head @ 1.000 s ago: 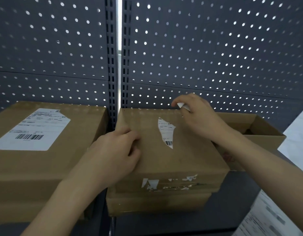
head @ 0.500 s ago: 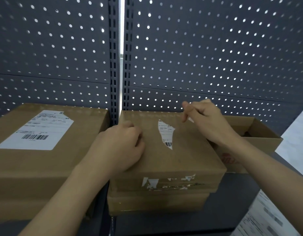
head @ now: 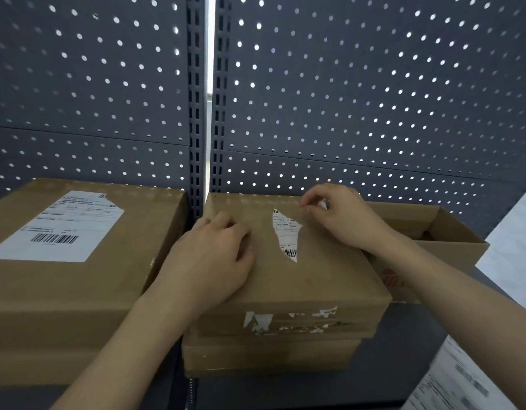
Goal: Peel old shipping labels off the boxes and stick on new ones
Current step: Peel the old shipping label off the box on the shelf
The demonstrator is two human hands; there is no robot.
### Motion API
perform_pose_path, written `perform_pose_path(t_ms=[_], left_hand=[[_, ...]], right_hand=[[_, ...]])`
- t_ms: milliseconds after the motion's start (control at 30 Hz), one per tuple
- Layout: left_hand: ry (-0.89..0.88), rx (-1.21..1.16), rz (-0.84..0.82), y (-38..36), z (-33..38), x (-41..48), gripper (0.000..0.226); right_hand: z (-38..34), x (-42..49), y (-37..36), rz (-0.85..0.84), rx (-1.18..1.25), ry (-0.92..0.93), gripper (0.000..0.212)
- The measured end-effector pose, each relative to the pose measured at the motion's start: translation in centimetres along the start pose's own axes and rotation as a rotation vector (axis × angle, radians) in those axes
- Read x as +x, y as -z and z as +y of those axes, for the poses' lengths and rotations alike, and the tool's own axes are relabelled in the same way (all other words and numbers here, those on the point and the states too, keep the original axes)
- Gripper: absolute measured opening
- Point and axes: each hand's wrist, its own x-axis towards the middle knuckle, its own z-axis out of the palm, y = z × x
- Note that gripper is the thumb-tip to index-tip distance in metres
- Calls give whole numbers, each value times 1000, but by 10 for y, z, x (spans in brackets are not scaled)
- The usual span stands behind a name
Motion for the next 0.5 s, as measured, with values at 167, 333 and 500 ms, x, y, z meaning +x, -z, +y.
perform_pose_path(t_ms=[167,333,500], left_hand=[[10,-56,48,-7,-1,-4,41],[27,-101,79,-10,-1,-7,41],[39,-126,100,-11,-3,-7,40]], right_hand=[[2,16,-10,-88,-74,64,7],[-3,34,-21,-130,-187,135,12],[-6,46,-30,-150,-230,199,14]])
